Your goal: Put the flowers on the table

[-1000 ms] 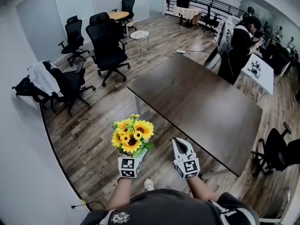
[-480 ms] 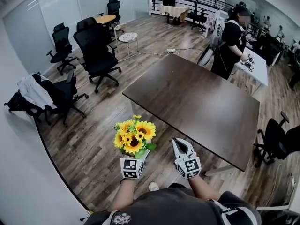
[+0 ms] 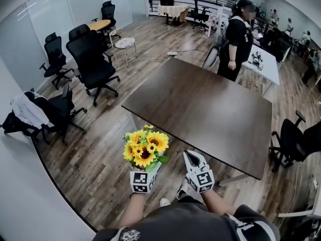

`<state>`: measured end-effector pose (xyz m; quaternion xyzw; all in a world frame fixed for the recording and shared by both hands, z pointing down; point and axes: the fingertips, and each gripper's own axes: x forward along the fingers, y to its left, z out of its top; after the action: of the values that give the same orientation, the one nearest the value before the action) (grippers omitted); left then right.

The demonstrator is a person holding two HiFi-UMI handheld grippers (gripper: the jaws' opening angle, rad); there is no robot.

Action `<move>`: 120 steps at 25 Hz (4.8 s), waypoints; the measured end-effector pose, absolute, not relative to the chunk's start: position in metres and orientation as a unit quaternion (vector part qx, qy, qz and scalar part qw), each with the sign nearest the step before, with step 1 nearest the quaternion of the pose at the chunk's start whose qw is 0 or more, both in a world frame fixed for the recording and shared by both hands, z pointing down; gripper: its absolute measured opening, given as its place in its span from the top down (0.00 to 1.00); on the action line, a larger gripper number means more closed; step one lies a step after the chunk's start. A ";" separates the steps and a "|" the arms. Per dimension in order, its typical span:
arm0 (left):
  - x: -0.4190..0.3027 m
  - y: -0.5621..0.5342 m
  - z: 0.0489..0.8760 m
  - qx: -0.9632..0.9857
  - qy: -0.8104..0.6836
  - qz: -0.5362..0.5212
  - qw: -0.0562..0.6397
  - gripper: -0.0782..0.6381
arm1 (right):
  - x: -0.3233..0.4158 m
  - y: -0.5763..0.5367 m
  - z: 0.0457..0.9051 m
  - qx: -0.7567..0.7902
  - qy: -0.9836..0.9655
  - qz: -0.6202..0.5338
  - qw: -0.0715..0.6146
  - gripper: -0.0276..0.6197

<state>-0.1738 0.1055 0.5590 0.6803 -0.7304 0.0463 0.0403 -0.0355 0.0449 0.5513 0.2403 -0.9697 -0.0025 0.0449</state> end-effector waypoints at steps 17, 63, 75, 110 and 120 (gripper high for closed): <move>-0.144 -0.046 0.543 0.721 -0.690 0.058 0.028 0.13 | 0.000 -0.100 0.546 0.292 -0.956 0.002 0.035 0.92; -0.156 -0.351 0.581 0.837 -0.537 0.093 0.044 0.13 | -0.008 -0.355 0.563 0.451 -0.890 -0.006 0.067 0.92; -0.173 -0.391 0.628 0.885 -0.443 0.145 0.017 0.13 | 0.004 -0.369 0.595 0.548 -0.829 0.022 0.108 0.92; -0.125 -0.428 0.750 0.845 -0.483 0.204 0.100 0.13 | 0.036 -0.420 0.669 0.498 -0.853 0.067 0.142 0.92; -0.124 -0.432 0.768 0.829 -0.499 0.220 0.123 0.13 | 0.045 -0.421 0.675 0.486 -0.858 0.075 0.145 0.92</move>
<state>-0.1240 -0.4317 0.7680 0.8291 -0.4990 0.2199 0.1233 0.0448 -0.4212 0.6746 0.4864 -0.8584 0.0748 0.1448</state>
